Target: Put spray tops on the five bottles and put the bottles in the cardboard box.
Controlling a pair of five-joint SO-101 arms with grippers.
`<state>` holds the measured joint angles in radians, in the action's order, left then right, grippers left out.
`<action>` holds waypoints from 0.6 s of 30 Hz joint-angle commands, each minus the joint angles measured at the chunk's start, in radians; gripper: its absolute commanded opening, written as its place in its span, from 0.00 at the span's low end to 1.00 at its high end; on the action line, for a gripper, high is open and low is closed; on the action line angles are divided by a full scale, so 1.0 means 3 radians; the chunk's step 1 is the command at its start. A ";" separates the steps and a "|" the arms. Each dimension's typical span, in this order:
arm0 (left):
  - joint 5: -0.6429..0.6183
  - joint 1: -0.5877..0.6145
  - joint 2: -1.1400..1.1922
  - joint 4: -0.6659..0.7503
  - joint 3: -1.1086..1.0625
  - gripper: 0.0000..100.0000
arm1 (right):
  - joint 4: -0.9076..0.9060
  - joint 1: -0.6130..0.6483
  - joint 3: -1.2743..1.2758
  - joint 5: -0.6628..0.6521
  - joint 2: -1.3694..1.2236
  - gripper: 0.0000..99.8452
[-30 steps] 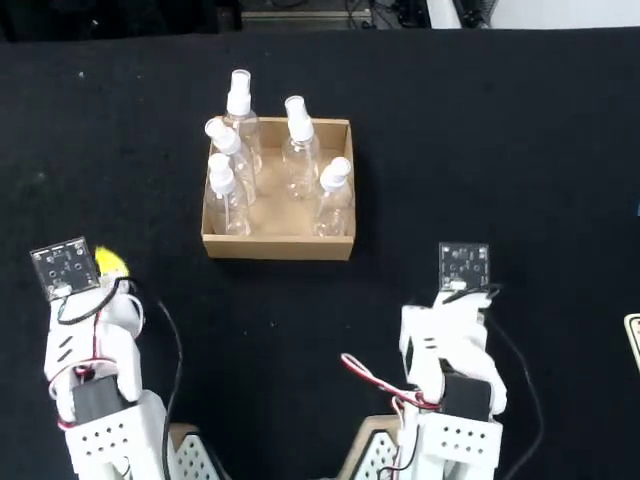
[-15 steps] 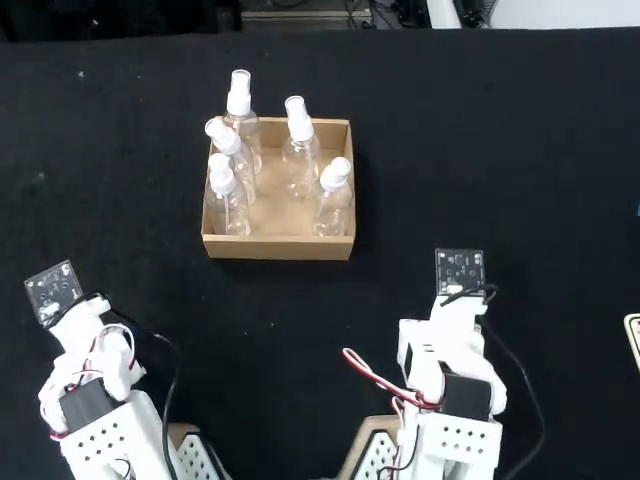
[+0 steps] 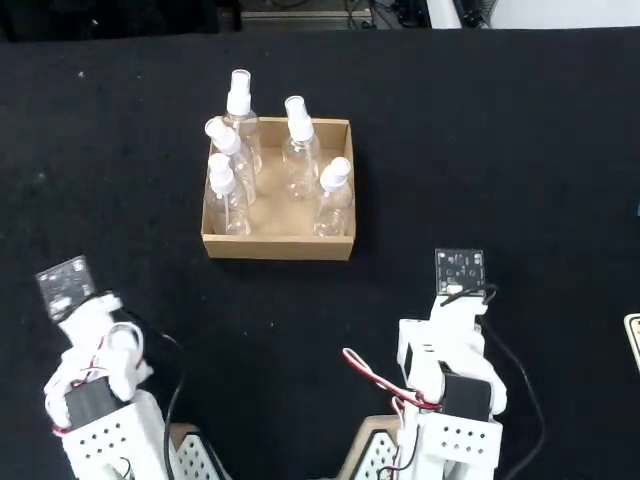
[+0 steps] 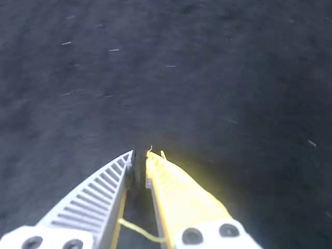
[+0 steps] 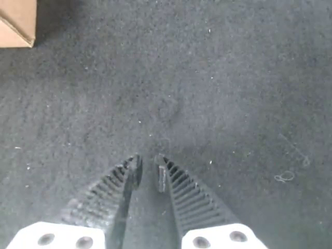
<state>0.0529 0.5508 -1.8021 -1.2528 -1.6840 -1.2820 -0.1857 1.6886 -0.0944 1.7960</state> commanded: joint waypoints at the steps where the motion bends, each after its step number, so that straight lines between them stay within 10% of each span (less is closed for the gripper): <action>1: 0.0020 -0.0565 -0.0061 -0.0066 -0.0054 0.03 | -0.0087 0.0010 -0.0013 -0.0005 0.0330 0.01; 6: 0.0020 -0.1077 -0.0102 -0.0077 -0.0054 0.03 | -0.0092 0.0046 -0.0013 -0.0005 0.0335 0.01; 18: 0.0020 -0.0939 -0.0118 -0.0077 -0.0054 0.03 | -0.0092 0.0036 -0.0018 0.0000 0.0335 0.01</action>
<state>0.0529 0.2624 -1.8128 -1.2543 -1.6840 -1.3004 -0.1857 1.6886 -0.0944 1.7975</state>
